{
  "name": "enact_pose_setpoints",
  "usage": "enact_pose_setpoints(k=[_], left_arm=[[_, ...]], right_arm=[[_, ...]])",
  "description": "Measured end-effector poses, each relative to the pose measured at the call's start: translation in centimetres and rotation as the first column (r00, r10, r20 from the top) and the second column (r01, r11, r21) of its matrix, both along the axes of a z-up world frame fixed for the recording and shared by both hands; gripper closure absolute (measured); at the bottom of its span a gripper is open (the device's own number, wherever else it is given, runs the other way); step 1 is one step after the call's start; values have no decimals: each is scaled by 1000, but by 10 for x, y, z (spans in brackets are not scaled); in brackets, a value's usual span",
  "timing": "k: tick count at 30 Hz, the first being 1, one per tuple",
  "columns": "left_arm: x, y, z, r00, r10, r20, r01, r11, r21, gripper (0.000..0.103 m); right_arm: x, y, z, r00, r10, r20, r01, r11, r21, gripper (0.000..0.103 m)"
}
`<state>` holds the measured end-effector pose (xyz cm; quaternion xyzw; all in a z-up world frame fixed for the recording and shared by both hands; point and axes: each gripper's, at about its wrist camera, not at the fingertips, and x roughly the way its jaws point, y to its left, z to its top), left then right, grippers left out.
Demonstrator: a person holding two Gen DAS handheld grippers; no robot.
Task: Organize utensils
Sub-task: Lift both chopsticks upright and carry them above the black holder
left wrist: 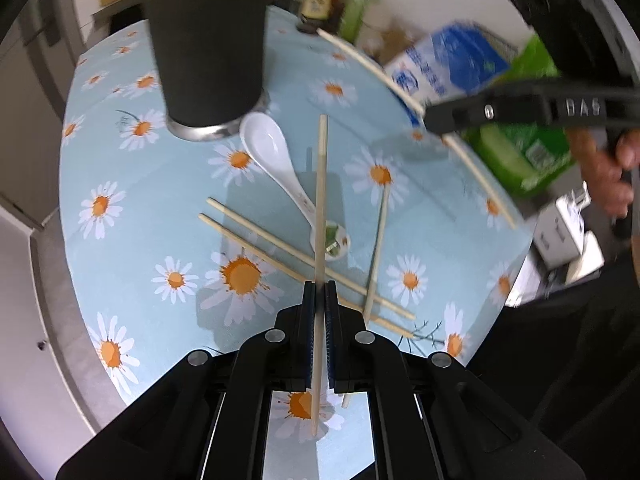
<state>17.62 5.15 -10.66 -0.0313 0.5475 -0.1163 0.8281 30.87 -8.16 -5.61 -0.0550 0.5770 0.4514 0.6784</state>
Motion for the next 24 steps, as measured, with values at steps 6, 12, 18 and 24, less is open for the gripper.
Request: enact_pose_setpoints(k=[6, 12, 18, 24], left_arm=[[-8, 18, 16, 992, 90, 83, -82, 992, -98, 99], [-15, 36, 31, 974, 166, 152, -134, 971, -197, 99], [-11, 48, 44, 952, 211, 221, -155, 956, -248, 99], [-7, 55, 59, 934, 227, 276, -136, 939, -315, 99]], right_arm=[[-4, 13, 8, 1000, 4, 6, -4, 1000, 31, 97], [-10, 26, 17, 1000, 14, 25, -16, 996, 82, 97], [-11, 33, 26, 999, -5, 39, -1, 988, 152, 97], [-11, 35, 41, 996, -40, 77, 22, 975, 222, 97]])
